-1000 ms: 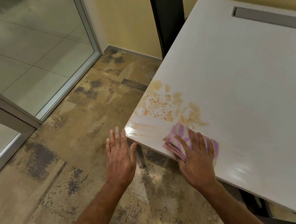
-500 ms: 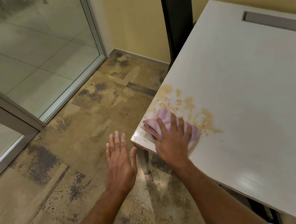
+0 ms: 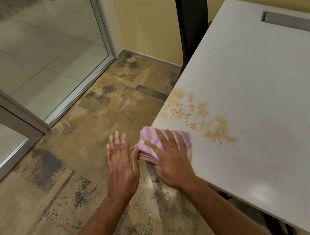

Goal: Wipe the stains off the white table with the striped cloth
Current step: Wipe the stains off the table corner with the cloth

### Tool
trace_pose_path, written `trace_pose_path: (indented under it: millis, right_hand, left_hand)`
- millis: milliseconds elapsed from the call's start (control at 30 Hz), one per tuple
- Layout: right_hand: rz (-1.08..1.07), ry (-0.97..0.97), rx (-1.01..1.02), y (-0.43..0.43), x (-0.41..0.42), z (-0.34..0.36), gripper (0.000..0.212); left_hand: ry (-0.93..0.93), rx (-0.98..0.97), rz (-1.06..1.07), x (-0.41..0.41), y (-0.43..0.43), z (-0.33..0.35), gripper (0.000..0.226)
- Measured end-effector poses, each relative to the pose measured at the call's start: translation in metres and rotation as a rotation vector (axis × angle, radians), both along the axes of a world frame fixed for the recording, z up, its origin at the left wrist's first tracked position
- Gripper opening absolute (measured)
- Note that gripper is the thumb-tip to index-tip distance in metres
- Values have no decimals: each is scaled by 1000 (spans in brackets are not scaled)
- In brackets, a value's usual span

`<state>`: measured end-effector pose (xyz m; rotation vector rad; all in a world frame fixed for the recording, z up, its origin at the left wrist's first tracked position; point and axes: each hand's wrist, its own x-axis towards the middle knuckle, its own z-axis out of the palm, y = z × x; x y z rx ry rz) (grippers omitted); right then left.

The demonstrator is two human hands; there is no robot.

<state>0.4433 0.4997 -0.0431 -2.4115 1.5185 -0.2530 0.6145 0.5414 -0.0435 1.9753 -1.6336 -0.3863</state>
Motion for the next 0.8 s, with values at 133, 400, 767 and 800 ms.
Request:
trace_pose_path:
  millis: [133, 400, 767, 800]
  right_hand:
    - [-136, 7, 10, 22, -42, 1, 63]
    - [-476, 136, 8, -14, -51, -8, 62]
    - [-309, 156, -12, -58, 31, -1, 73]
    - [-270, 152, -12, -57, 35, -2, 73]
  left_hand:
    - [-24, 20, -21, -3, -1, 0, 69]
    - [-41, 40, -39, 1, -7, -7, 66]
    - [-29, 52, -62, 16, -12, -12, 69]
    - [-33, 51, -75, 17, -12, -11, 70]
